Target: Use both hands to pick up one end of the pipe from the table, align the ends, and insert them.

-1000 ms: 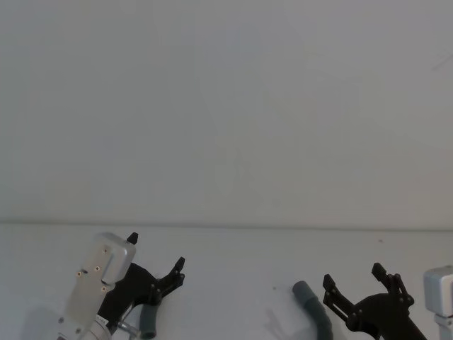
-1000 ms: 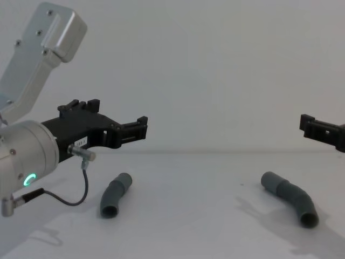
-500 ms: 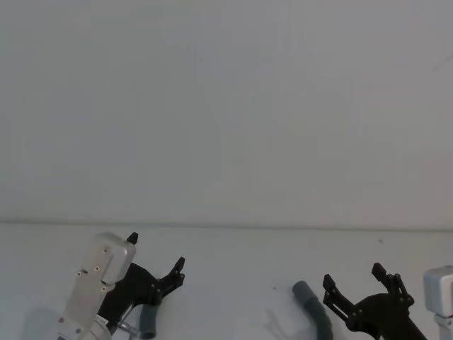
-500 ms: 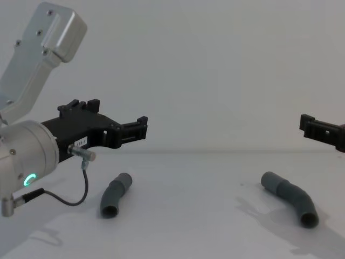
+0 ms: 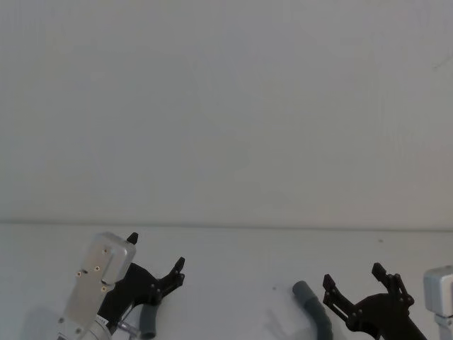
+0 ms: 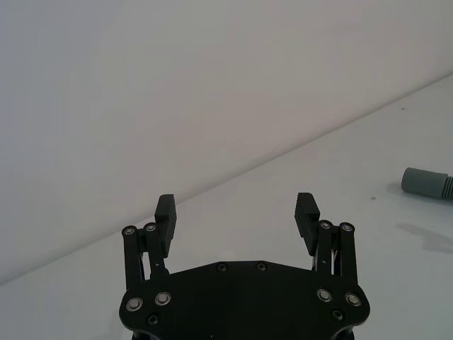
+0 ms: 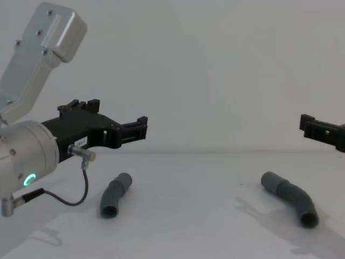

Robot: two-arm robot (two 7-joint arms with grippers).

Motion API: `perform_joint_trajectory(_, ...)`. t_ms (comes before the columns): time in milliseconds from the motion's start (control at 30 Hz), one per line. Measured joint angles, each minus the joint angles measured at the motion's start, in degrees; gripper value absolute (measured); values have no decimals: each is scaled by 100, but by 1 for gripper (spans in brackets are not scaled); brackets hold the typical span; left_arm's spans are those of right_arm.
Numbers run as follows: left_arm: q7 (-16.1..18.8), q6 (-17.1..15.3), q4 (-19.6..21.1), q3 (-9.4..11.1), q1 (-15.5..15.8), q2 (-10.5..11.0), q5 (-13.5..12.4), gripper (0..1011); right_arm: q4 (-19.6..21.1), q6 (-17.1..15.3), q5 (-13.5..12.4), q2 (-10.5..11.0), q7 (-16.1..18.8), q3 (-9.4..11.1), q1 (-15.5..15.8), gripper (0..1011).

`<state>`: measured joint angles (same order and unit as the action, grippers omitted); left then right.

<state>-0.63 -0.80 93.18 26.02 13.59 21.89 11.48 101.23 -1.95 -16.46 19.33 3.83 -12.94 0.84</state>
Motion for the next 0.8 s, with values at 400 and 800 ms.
perform_joint_trajectory(400, 0, 0, 0, 0, 0, 0, 0, 1001, 0, 0, 0, 0, 0, 0, 0, 1001)
perform_joint_trajectory(800, 0, 0, 0, 0, 0, 0, 0, 1001, 0, 0, 0, 0, 0, 0, 0, 1001)
